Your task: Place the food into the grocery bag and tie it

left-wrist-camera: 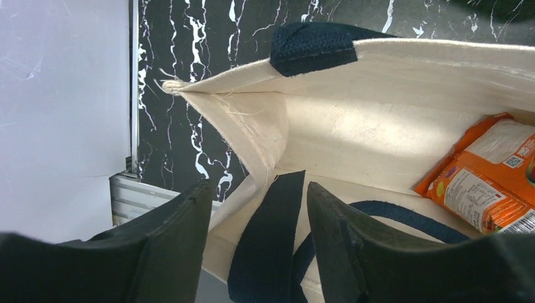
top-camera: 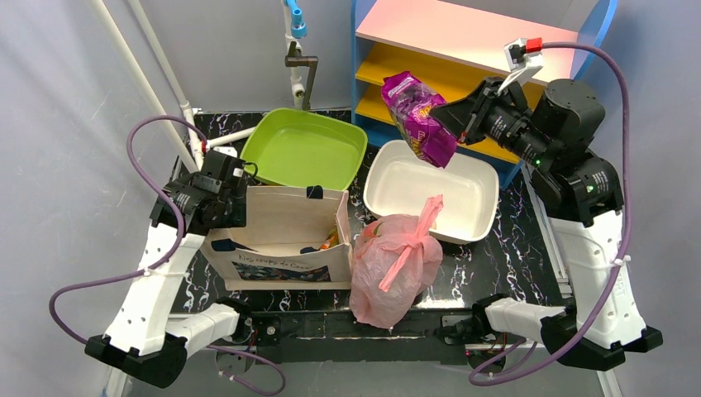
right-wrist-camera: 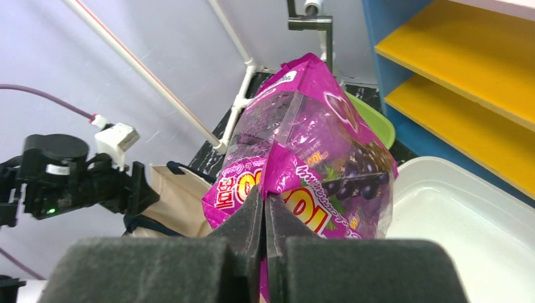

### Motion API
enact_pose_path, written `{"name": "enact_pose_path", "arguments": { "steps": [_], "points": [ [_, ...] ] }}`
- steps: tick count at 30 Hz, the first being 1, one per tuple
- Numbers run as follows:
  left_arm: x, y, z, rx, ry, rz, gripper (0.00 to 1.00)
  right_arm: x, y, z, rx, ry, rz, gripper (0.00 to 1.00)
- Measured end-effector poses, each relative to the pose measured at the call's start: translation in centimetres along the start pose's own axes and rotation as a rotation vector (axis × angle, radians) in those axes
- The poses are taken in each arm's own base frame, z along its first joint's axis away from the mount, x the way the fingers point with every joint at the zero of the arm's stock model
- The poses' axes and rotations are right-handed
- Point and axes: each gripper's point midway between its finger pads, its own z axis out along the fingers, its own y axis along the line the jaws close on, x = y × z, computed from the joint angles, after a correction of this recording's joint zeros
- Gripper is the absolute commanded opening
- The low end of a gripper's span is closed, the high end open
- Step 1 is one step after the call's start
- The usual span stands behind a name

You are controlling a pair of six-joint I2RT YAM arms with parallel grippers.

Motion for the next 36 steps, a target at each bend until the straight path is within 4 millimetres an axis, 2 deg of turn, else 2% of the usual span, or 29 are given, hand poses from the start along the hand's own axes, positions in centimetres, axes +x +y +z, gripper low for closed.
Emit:
{"name": "enact_pose_path", "arguments": {
  "steps": [7,11,14,20,28,31,36],
  "points": [
    [0.3,-0.4,1.3,0.004,0.039,-0.014,0.31,0.0,2.2,1.7,-0.118,0.047,0.023,0.01],
    [0.6,-0.1,1.9,-0.011,0.052,-0.031,0.16,0.5,4.1,2.8,-0.207,0.090,0.040,0.01],
    [0.7,0.2,2.1,-0.022,0.055,-0.047,0.00,1.1,5.8,3.3,-0.282,0.130,0.059,0.01],
    [1.1,1.0,2.0,-0.049,0.057,-0.088,0.00,3.6,10.5,4.1,-0.461,0.244,0.101,0.01],
    [2.0,1.8,1.1,-0.063,0.063,-0.132,0.00,8.6,15.8,5.1,-0.647,0.434,0.159,0.01],
    [2.4,2.0,0.5,-0.062,0.062,-0.146,0.00,10.6,17.5,5.5,-0.706,0.508,0.181,0.01],
    [3.1,2.2,-0.3,-0.049,0.056,-0.172,0.00,15.5,20.2,7.1,-0.777,0.664,0.236,0.01]
  ]
}}
